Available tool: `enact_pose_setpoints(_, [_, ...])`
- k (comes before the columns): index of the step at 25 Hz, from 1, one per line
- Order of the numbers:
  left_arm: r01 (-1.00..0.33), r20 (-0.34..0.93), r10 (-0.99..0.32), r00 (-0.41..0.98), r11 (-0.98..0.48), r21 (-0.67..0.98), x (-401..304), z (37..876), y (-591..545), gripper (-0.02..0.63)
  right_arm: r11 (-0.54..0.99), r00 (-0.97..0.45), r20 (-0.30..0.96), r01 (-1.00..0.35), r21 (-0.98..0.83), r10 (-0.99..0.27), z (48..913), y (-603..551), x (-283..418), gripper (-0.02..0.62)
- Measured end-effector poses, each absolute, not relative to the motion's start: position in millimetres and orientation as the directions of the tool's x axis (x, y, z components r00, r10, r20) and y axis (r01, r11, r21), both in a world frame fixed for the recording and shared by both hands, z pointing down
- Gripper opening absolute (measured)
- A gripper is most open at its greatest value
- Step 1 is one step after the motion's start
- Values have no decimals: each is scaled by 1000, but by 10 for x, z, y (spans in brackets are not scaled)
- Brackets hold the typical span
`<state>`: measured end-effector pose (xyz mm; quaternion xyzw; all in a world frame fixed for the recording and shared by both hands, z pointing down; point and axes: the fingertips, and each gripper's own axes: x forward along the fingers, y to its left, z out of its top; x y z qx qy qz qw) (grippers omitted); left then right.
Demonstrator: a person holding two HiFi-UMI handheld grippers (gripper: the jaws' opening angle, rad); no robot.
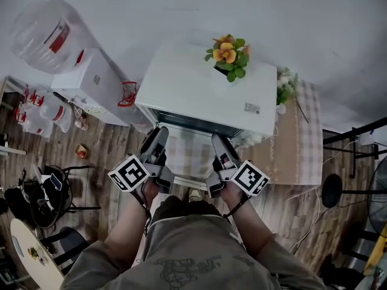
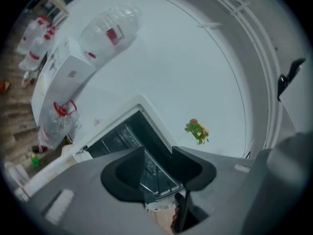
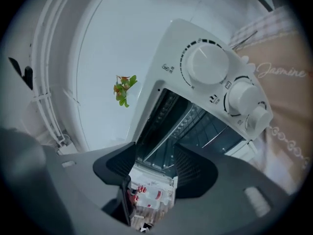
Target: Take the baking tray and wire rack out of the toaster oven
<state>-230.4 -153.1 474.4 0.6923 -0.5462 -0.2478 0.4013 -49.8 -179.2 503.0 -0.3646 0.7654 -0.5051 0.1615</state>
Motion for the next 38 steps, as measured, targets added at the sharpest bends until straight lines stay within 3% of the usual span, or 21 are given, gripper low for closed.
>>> enact_pose_setpoints(8, [-303, -5, -951, 308, -103, 947, -2174, 4843, -1812, 176, 143, -606, 73, -301, -943, -792, 5169, -2005, -465, 266])
enact_pose_setpoints(18, [-278, 15, -934, 356, -90, 956, -2265, 5200, -2185, 183, 85, -471, 48, -256, -963, -881, 5330, -2277, -488, 273])
enact_pose_setpoints(24, [-225, -29, -924, 382, -123, 967, -2281, 5337, -2415, 195, 162, -432, -56, -213, -963, -900, 5247, -2409, -576, 276])
enact_pose_setpoints(38, [-132, -102, -908, 407, -169, 977, -2243, 5393, -2812, 190, 35, -247, 11, -184, -982, -969, 5476, -2770, -318, 240])
